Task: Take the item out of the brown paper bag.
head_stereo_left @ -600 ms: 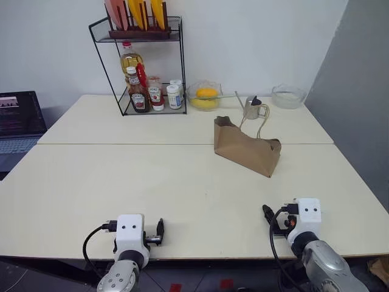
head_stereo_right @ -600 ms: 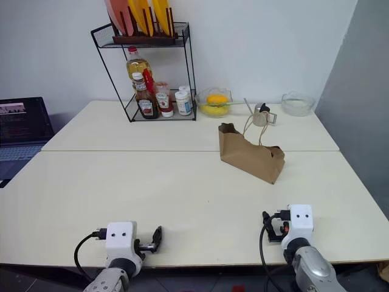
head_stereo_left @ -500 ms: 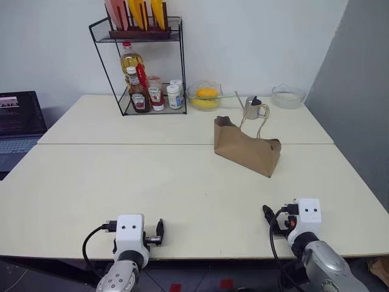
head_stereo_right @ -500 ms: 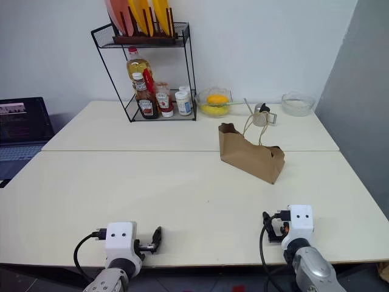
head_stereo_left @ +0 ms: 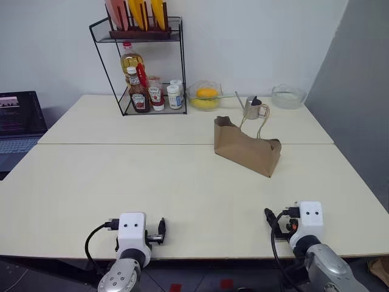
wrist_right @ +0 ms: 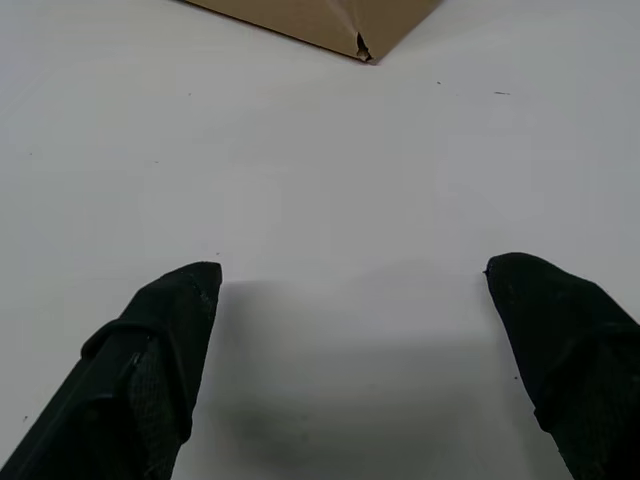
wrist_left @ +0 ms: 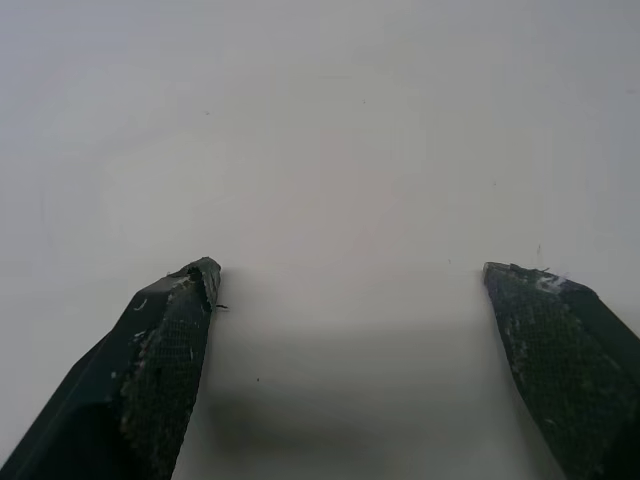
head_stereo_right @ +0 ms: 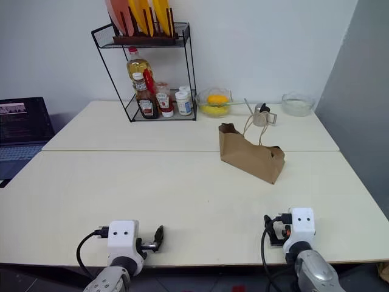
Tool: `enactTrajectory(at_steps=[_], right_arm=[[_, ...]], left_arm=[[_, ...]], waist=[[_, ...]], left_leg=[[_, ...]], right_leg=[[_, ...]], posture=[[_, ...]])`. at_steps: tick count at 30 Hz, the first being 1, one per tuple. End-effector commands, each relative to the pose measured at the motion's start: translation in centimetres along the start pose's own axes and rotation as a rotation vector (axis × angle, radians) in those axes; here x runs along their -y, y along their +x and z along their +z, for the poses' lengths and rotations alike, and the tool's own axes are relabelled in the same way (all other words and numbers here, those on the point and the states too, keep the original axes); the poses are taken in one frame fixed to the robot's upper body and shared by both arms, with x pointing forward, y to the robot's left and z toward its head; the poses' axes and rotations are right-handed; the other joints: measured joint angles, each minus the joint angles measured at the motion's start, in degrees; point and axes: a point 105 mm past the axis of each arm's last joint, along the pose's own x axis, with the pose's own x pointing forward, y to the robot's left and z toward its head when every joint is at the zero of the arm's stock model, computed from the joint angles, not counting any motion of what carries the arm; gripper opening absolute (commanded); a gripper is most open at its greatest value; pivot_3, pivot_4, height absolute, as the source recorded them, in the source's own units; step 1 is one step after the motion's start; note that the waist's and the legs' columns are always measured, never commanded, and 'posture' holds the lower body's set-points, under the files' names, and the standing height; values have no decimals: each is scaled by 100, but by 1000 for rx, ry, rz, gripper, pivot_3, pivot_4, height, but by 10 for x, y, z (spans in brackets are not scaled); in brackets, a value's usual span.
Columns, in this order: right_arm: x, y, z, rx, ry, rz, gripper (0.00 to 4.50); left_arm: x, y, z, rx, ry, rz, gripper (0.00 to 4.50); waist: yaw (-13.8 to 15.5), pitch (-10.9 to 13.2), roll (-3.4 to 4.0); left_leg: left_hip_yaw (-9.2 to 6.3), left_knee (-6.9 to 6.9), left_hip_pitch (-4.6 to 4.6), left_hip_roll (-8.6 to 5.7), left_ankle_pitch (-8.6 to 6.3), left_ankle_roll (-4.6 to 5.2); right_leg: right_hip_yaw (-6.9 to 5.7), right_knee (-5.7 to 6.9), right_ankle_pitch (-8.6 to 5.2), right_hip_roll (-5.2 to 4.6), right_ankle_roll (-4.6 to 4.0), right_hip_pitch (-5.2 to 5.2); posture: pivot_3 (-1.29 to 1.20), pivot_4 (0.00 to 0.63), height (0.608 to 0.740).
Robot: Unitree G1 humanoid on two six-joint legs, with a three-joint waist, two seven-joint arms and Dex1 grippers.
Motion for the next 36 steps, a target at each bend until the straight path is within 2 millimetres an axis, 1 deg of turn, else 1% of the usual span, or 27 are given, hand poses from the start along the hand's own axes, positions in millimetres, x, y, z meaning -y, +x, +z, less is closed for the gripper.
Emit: enactTrajectory(at_steps=[1,2,4,6,7,8,9,10,11,12,14,16,17,19,23,27,31,33,34,36], right_arm=[[-4,-2,27,95,-83,49,4500],[-4,-1,34,113,-98,60,4500],[2,3,67,180,-136,76,4500],[-2,6,98,236,-214,145,4500],[-5,7,106,246,-248,177,4500],[-7,11,122,253,-298,208,4500],[-7,14,132,252,-328,224,4500],[-7,20,150,259,-364,240,4500],[-5,24,172,275,-387,238,4500],[-4,27,185,283,-398,235,4500],[0,32,215,311,-404,207,4500],[0,36,240,344,-426,184,4500],[-1,38,248,353,-442,180,4500],[-4,45,254,344,-467,185,4500],[-5,64,254,285,-443,207,4500],[-3,83,256,231,-419,213,4500],[3,101,257,193,-453,199,4500],[3,108,259,182,-446,210,4500],[1,110,260,180,-443,224,4500],[-11,114,263,178,-488,281,4500]], left_arm=[[12,5,18,65,-7,-105,4466],[14,7,25,87,-3,-137,4466],[18,18,53,154,66,-266,4466],[21,26,80,203,142,-389,4466],[22,28,88,212,168,-427,4466],[23,32,102,227,221,-490,4466],[22,35,111,234,256,-530,4466],[24,37,129,253,284,-584,4466],[26,37,149,278,318,-642,4466],[28,36,161,292,336,-678,4466],[34,31,183,330,377,-739,4466],[41,28,204,376,380,-779,4466],[45,27,213,394,374,-796,4466],[51,26,222,415,368,-820,4466],[57,25,227,433,388,-830,4466],[58,21,233,443,393,-841,4466],[55,17,232,444,408,-831,4466],[54,17,231,447,402,-821,4466],[53,16,231,448,399,-818,4466],[50,15,232,459,379,-800,4466]], waist=[[0,2,-2],[1,3,-4],[-1,17,-7],[-2,34,-7],[-4,34,-7],[-6,34,-7],[-9,34,-8],[-10,36,-9],[-11,52,-13],[-11,70,-15],[-9,70,-16],[-7,70,-17],[-7,70,-16],[-7,69,-17],[-6,69,-17],[-7,70,-17],[-14,70,-17],[-21,70,-17],[-21,70,-17],[-23,70,-17]], left_leg=[[0,0,0,0,0,0],[0,0,0,-1,1,0],[0,2,3,0,4,-1],[-3,4,4,-2,15,0],[-4,5,4,-1,19,0],[-4,5,5,-2,20,0],[-4,4,8,-1,20,0],[-3,0,6,-1,20,0],[-4,0,7,-1,19,1],[-3,1,4,-2,19,1],[-8,2,-12,-2,21,3],[-10,0,-16,-8,20,4],[-11,-4,-16,-8,19,4],[-15,-9,-37,-8,17,3],[-12,-7,-74,-18,17,-2],[-1,5,-100,-20,28,-19],[-3,5,-96,-16,27,-16],[-1,8,-96,-16,25,-10],[0,10,-96,-17,22,-5],[0,10,-96,-16,22,-5]], right_leg=[[0,0,1,0,1,1],[-1,0,1,0,2,1],[-2,4,3,2,5,1],[-3,12,5,7,2,0],[-4,14,12,9,2,0],[-5,16,20,10,13,2],[-7,15,20,10,13,5],[-7,12,20,10,13,2],[-8,13,22,10,7,4],[-9,17,33,10,-11,0],[-15,13,39,9,-11,-9],[-17,10,41,3,-15,-9],[-19,6,41,0,-16,-8],[-25,-9,41,-4,-17,-17],[-23,-11,42,-16,-18,-50],[-12,19,43,-18,-18,-95],[-15,27,43,-12,-18,-96],[-13,29,43,-12,-18,-97],[-12,29,43,-12,-18,-97],[-11,31,43,-12,-18,-97]], posture=[[0,150,740],[0,150,740],[0,150,740],[0,150,740],[0,150,740],[0,150,740],[0,150,740],[0,150,740],[0,150,740],[0,150,740],[0,150,740],[0,150,740],[0,150,740],[0,150,740],[0,150,740],[0,150,740],[0,150,740],[0,150,740],[0,150,740],[0,150,740]])
